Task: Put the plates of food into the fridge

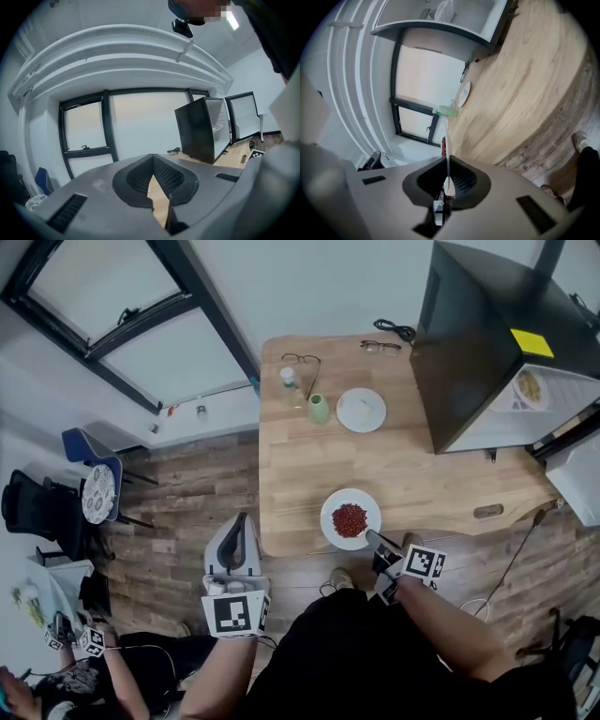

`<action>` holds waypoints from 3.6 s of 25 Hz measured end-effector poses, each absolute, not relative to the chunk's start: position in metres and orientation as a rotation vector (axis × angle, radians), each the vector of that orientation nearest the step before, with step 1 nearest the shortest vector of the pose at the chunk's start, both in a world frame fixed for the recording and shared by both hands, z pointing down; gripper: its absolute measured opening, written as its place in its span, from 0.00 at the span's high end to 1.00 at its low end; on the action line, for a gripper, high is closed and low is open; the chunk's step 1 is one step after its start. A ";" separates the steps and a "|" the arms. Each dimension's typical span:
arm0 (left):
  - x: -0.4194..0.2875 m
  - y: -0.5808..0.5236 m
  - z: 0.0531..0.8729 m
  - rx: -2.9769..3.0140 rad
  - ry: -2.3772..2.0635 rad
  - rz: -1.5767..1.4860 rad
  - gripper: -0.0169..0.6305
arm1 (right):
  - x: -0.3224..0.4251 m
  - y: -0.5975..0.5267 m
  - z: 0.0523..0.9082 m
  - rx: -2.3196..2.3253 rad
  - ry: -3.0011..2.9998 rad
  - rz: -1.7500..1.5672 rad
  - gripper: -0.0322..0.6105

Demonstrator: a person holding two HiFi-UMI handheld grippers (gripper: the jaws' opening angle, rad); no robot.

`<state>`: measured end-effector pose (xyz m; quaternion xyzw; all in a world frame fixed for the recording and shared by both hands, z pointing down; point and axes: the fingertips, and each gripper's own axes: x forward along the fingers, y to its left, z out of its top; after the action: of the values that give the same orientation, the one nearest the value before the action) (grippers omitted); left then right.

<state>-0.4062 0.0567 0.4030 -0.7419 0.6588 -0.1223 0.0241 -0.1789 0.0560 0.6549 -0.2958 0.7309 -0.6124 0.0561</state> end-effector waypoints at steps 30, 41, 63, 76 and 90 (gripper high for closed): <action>-0.156 -0.095 0.370 -2.500 1.711 -0.240 0.97 | 0.084 -0.040 0.608 -1.141 2.027 -1.655 0.90; -0.095 -0.139 0.370 -2.494 1.711 -0.234 0.97 | 0.162 -0.083 0.608 -1.188 1.988 -1.667 0.90; -0.072 -0.166 0.382 -2.458 1.856 -0.299 0.97 | 0.176 -0.195 0.624 -1.161 2.014 -1.705 0.90; -0.103 -0.157 0.386 -2.395 1.946 -0.358 0.97 | 0.155 -0.231 0.639 -1.232 2.023 -1.754 0.90; -0.137 -0.128 0.388 -2.299 2.065 -0.394 0.97 | 0.157 -0.254 0.646 -1.648 2.335 -1.600 0.83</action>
<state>-0.1374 -0.1285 0.3885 -0.7380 0.6627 -0.1266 0.0132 0.1574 -0.2540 0.6458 -0.5021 0.7113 -0.4873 -0.0668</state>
